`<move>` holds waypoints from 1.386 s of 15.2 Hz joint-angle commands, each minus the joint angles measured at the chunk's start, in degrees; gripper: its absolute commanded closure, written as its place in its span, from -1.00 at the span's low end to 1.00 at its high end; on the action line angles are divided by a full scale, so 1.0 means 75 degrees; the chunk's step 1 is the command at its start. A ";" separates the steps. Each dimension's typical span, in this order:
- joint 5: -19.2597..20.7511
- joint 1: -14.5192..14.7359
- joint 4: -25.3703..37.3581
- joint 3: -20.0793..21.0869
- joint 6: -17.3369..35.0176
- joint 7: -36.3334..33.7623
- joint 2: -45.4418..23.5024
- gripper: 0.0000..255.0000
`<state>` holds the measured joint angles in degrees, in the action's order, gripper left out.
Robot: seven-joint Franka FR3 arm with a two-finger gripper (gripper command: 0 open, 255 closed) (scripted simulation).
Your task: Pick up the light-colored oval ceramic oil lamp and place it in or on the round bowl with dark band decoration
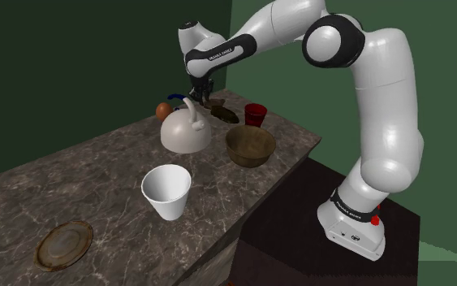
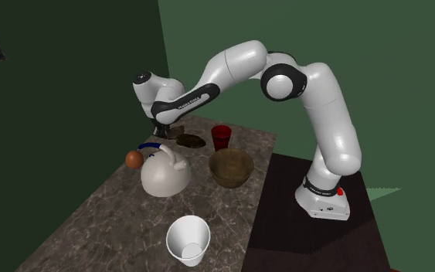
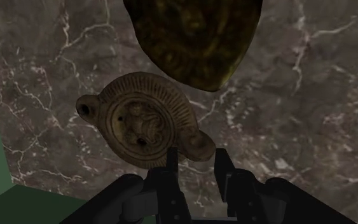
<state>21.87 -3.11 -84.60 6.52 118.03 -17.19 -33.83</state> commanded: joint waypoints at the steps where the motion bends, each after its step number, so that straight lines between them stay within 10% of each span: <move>1: 0.0000 -0.0003 -0.0010 -0.0003 0.0001 -0.0001 -0.0006 1.00; 21: -0.0235 0.0021 0.1023 0.0088 -0.1477 0.0471 0.0503 1.00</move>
<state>20.18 -3.00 -77.72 7.16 107.72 -13.88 -30.08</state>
